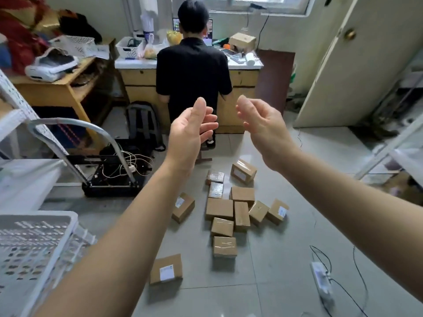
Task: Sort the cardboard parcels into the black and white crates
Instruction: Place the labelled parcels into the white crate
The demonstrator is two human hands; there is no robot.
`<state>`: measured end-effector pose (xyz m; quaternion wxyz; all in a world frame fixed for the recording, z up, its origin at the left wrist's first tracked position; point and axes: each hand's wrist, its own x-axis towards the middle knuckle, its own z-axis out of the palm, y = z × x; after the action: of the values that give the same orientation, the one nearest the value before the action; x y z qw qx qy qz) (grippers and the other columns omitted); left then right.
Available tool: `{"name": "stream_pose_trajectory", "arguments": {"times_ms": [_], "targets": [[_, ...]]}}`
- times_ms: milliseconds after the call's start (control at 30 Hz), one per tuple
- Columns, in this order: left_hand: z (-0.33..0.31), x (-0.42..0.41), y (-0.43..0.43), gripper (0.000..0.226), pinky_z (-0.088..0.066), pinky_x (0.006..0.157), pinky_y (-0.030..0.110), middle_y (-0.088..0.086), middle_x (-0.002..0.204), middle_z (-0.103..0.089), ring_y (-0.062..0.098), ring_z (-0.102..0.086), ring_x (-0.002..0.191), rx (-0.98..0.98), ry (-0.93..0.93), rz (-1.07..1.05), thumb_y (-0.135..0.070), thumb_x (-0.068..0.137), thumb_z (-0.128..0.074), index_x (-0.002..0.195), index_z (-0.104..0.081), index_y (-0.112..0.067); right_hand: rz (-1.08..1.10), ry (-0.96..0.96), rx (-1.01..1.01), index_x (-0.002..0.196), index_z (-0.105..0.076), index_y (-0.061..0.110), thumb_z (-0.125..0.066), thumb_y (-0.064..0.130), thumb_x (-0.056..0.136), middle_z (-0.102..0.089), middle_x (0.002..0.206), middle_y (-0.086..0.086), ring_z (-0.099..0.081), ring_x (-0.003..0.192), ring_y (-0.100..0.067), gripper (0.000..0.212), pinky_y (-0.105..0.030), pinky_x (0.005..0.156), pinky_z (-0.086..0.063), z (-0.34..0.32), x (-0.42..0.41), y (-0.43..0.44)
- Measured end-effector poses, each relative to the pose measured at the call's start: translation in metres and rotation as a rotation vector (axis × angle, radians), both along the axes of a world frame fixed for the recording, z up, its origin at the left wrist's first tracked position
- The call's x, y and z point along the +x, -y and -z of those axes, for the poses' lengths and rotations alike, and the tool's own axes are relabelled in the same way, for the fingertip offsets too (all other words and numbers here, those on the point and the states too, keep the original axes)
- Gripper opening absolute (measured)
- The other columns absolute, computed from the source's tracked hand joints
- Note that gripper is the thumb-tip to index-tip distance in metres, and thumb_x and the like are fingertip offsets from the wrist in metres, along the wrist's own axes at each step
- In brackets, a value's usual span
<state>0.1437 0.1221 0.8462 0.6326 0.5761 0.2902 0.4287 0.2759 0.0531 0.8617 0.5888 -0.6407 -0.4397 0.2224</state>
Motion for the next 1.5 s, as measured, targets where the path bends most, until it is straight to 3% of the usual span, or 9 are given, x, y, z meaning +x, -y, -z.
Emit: {"name": "stream_pose_trajectory", "arguments": {"times_ms": [333,767,1033,1167,1267,1400,1500], "targets": [[0.045,0.113,0.010,0.038,-0.052,0.091,0.040,0.008,0.098,-0.065,0.022,-0.065,0.093,-0.136,-0.048,-0.067,-0.044,0.098,-0.042,0.100,-0.062,-0.011,-0.008,-0.068,-0.140,0.108,-0.059,0.020,-0.051,0.046,0.093,-0.062,0.096,0.014,-0.058,0.097,-0.002,0.031,-0.021,0.082,-0.044,0.048,0.125,0.003],[0.101,0.178,-0.086,0.037,-0.051,0.091,0.040,0.006,0.095,-0.066,0.021,-0.065,0.091,-0.244,-0.134,-0.122,-0.044,0.098,-0.043,0.098,-0.062,-0.012,-0.024,-0.098,-0.287,0.108,-0.056,0.023,-0.049,0.046,0.094,-0.058,0.096,0.017,-0.054,0.092,0.005,0.028,-0.012,0.069,-0.039,0.103,0.185,-0.085],[0.155,0.207,-0.141,0.035,-0.052,0.086,0.035,0.006,0.090,-0.064,0.019,-0.063,0.084,-0.313,-0.154,-0.182,-0.042,0.098,-0.045,0.094,-0.062,-0.011,-0.049,-0.140,-0.408,0.123,-0.054,0.017,-0.046,0.051,0.093,-0.057,0.103,0.011,-0.054,0.099,-0.005,0.046,-0.018,0.073,-0.040,0.158,0.211,-0.149],[0.200,0.217,-0.165,0.035,-0.052,0.082,0.032,0.004,0.087,-0.064,0.017,-0.063,0.082,-0.306,-0.146,-0.242,-0.042,0.098,-0.045,0.094,-0.062,-0.011,-0.094,-0.124,-0.459,0.119,-0.055,0.018,-0.046,0.051,0.093,-0.056,0.095,0.015,-0.054,0.093,-0.003,0.044,-0.022,0.072,-0.042,0.200,0.227,-0.178],[0.250,0.225,-0.178,0.034,-0.051,0.084,0.035,0.004,0.088,-0.064,0.019,-0.062,0.085,-0.307,-0.164,-0.288,-0.043,0.097,-0.045,0.090,-0.061,-0.013,-0.131,-0.114,-0.489,0.122,-0.054,0.015,-0.046,0.052,0.093,-0.058,0.103,0.009,-0.055,0.098,-0.007,0.048,-0.021,0.072,-0.041,0.245,0.238,-0.195],[0.338,0.233,-0.190,0.033,-0.050,0.083,0.034,0.003,0.086,-0.063,0.019,-0.062,0.084,-0.333,-0.199,-0.331,-0.043,0.097,-0.046,0.087,-0.061,-0.015,-0.148,-0.130,-0.534,0.119,-0.055,0.015,-0.045,0.052,0.094,-0.057,0.100,0.009,-0.054,0.093,-0.005,0.045,-0.018,0.068,-0.038,0.328,0.248,-0.207],[0.417,0.238,-0.196,0.032,-0.049,0.079,0.030,0.002,0.083,-0.063,0.016,-0.061,0.081,-0.362,-0.239,-0.335,-0.043,0.096,-0.047,0.085,-0.060,-0.016,-0.137,-0.211,-0.581,0.115,-0.055,0.015,-0.044,0.050,0.095,-0.056,0.094,0.011,-0.054,0.093,-0.007,0.042,-0.024,0.076,-0.040,0.407,0.256,-0.212]]}}
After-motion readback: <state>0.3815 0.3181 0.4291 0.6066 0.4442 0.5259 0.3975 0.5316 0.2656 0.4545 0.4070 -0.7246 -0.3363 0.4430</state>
